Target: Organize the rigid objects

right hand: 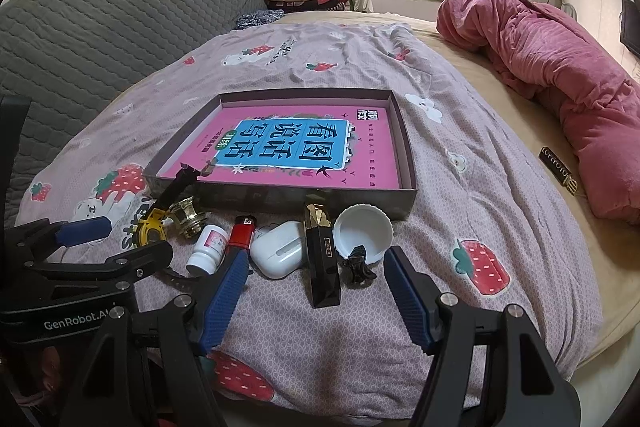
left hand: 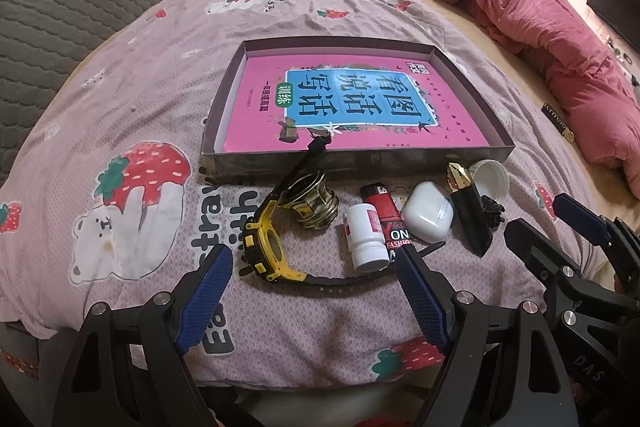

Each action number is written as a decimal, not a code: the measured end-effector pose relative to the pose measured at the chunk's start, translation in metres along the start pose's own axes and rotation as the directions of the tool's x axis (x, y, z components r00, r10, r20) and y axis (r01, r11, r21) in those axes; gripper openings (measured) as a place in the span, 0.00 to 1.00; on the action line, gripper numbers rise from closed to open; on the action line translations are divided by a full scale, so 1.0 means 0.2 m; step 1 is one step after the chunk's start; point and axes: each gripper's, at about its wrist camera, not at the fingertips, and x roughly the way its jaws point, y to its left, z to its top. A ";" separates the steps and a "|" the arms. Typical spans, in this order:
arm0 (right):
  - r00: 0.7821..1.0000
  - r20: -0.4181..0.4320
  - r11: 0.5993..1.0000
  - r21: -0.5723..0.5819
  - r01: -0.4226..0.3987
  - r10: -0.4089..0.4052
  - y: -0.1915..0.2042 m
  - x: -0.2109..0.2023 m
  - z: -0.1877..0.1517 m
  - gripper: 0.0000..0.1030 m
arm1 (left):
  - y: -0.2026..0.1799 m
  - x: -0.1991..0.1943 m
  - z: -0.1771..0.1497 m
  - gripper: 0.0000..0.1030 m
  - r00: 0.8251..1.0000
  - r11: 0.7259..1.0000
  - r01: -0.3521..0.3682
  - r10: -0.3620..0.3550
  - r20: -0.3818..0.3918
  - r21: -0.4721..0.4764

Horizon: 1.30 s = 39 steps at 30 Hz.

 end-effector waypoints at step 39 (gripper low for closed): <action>1.000 -0.032 0.999 0.033 0.002 -0.001 -0.07 0.05 -0.01 0.67 | 0.30 0.11 -0.02 0.81 0.996 0.992 -0.060 0.052 -0.073 -0.112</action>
